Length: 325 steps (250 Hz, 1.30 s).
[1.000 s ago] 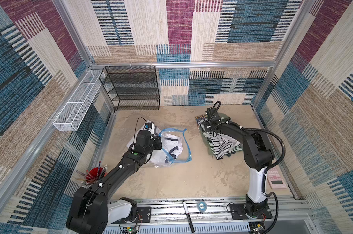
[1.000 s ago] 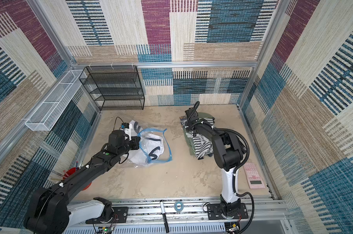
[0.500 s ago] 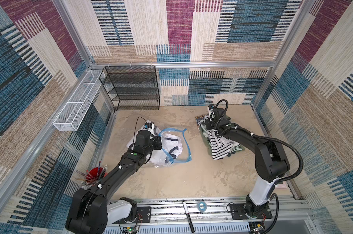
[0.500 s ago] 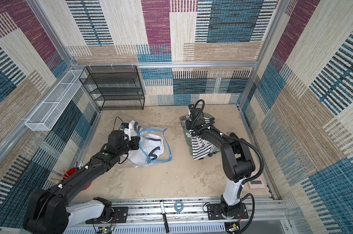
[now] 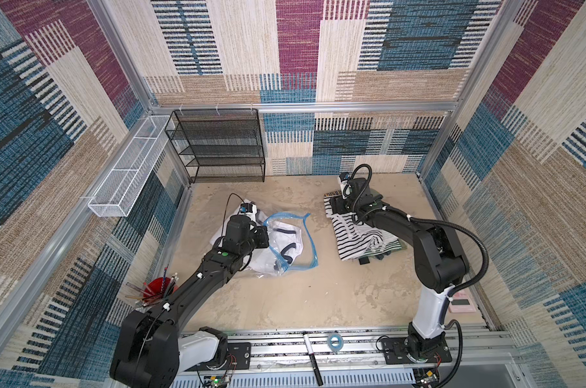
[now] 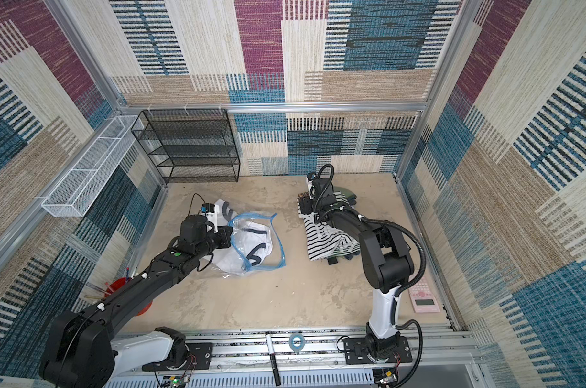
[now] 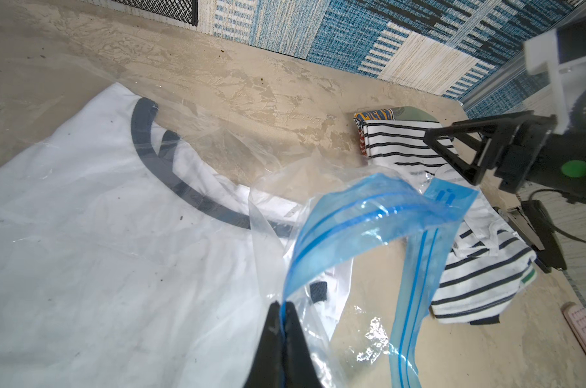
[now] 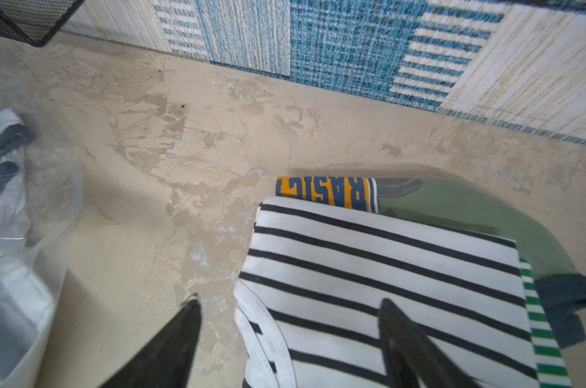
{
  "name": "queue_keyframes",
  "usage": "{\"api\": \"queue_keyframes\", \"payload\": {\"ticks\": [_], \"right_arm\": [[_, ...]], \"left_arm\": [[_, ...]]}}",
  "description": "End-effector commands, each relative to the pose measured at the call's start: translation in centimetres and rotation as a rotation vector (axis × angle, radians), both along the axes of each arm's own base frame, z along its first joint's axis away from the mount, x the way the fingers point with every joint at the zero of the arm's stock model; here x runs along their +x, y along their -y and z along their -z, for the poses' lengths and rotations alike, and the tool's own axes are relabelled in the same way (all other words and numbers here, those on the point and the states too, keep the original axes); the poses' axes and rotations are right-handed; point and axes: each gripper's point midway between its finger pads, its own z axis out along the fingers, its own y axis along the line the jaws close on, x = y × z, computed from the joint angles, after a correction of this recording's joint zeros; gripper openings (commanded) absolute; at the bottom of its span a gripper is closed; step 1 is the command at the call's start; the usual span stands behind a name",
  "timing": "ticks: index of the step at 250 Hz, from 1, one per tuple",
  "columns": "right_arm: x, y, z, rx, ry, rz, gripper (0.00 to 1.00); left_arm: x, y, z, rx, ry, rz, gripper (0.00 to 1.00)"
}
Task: Take the tank top out of the vacuum bag
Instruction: Adjust the tank top.
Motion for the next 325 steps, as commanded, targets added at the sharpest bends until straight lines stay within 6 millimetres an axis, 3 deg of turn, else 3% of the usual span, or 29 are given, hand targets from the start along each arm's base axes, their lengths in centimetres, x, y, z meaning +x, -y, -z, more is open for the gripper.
{"api": "queue_keyframes", "payload": {"ticks": [1, 33, 59, 90, 132, 169, 185, 213, 258, 299, 325], "right_arm": [[-0.2, 2.9, -2.8, 0.079, 0.043, 0.135, 0.86], [-3.1, 9.4, -0.6, 0.242, -0.125, 0.323, 0.84], [-6.3, 11.8, 2.1, 0.339, -0.232, 0.348, 0.84], [-8.6, 11.3, 4.1, 0.431, -0.311, 0.281, 0.81], [-10.2, 10.1, 5.8, 0.501, -0.384, 0.239, 0.78], [-11.1, 9.0, 6.6, 0.544, -0.431, 0.188, 0.58], [-11.3, 8.9, 6.6, 0.547, -0.431, 0.182, 0.51], [-11.2, 9.0, 5.5, 0.54, -0.405, 0.182, 0.23], [-10.0, 9.1, 2.4, 0.529, -0.357, 0.172, 0.06], [-9.2, 10.1, 0.6, 0.494, -0.341, 0.223, 0.01], [-9.3, 11.1, 0.5, 0.465, -0.368, 0.297, 0.0]], "left_arm": [[0.0, 0.4, 0.0, -0.009, -0.005, 0.02, 0.0], [-0.1, 0.6, 0.2, -0.029, -0.009, 0.026, 0.0], [-0.2, 0.8, 0.1, -0.036, -0.008, 0.036, 0.0], [-0.2, 0.9, -0.3, -0.042, -0.003, 0.04, 0.0], [-0.8, 0.9, -0.7, -0.062, 0.0, 0.042, 0.0], [-1.2, 0.6, -0.9, -0.057, 0.005, 0.037, 0.0], [-1.4, 0.5, -1.1, -0.056, 0.009, 0.036, 0.0], [-1.6, 0.4, -1.3, -0.059, 0.015, 0.035, 0.0], [-1.8, 0.5, -1.2, -0.07, 0.017, 0.037, 0.0], [-2.1, 0.3, -1.4, -0.067, 0.032, 0.038, 0.0], [-2.2, 0.2, -1.4, -0.062, 0.037, 0.038, 0.0]]}}
